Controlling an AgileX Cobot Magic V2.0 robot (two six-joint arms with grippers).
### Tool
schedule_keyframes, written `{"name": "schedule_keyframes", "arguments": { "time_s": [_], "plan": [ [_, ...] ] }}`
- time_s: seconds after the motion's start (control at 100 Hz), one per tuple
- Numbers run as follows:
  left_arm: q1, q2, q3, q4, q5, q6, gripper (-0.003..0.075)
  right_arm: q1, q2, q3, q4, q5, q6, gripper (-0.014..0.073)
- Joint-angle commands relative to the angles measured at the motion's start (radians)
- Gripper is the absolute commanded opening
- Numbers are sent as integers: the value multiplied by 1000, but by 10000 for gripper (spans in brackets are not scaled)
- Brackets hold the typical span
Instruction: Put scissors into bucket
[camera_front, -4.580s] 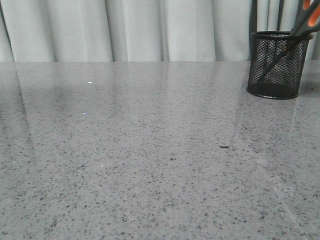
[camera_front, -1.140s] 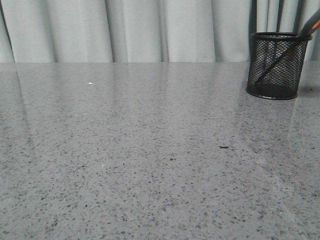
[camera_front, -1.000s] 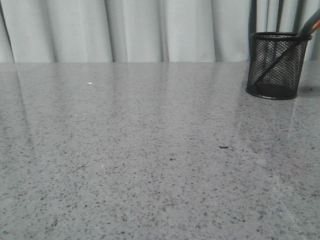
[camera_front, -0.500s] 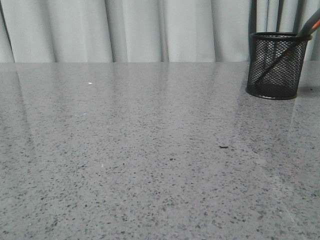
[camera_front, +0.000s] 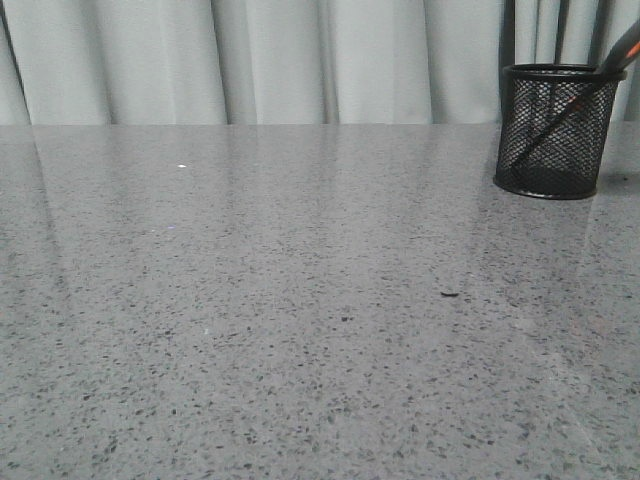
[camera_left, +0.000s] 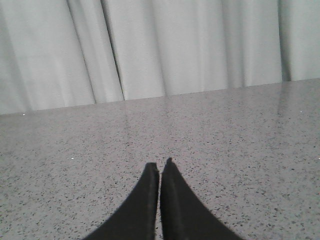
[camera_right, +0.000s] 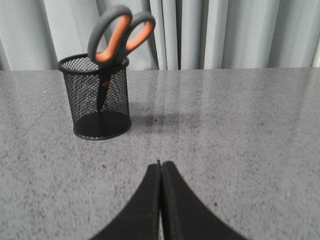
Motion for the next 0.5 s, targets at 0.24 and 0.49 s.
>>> {"name": "schedule_keyframes", "arguments": {
  "time_s": [0.24,0.49],
  "plan": [
    [4,-27,17,-9,-84,-9,-20,-2,-100,100,-60,-76,13,-69],
    [4,-27,17,-9,-84,-9,-20,-2,-100,98,-61,-67,-1,-69]
  ]
}}
